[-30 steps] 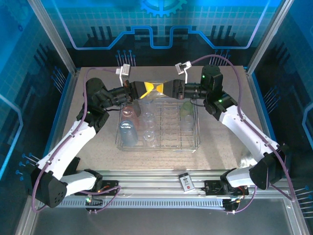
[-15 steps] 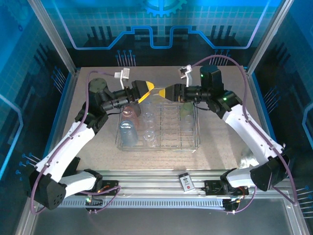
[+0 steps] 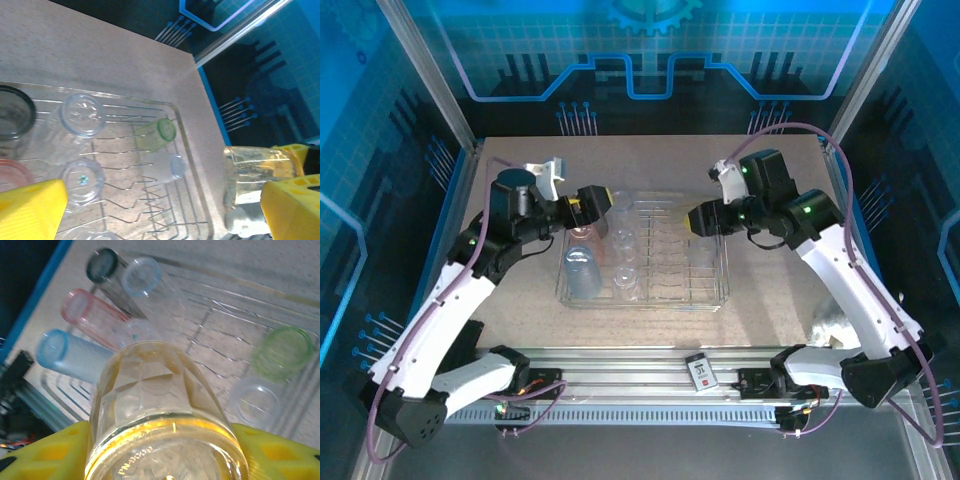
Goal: Load the cups into the dish rack
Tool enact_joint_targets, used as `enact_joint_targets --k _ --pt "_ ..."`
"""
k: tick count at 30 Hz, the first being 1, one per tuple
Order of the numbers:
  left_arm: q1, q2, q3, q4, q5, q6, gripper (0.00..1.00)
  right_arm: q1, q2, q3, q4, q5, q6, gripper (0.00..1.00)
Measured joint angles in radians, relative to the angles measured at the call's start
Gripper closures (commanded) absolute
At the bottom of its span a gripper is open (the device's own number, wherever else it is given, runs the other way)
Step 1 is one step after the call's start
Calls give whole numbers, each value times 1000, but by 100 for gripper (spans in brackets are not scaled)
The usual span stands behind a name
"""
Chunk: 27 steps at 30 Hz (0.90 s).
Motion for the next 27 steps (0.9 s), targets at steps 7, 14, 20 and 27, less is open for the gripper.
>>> enact_joint_targets --k 7,14,20,27 --pt "0 -19 -5 -3 -59 37 1 2 -32 -84 -104 87 -41 61" --pt "0 -27 -15 -4 -102 55 1 53 -6 -116 -161 185 -60 61" --pt "0 -71 -50 -8 -148 75 1 117 34 -165 -160 245 -63 61" --pt "0 -94 -71 -9 -187 79 1 179 58 -241 -140 309 -55 59"
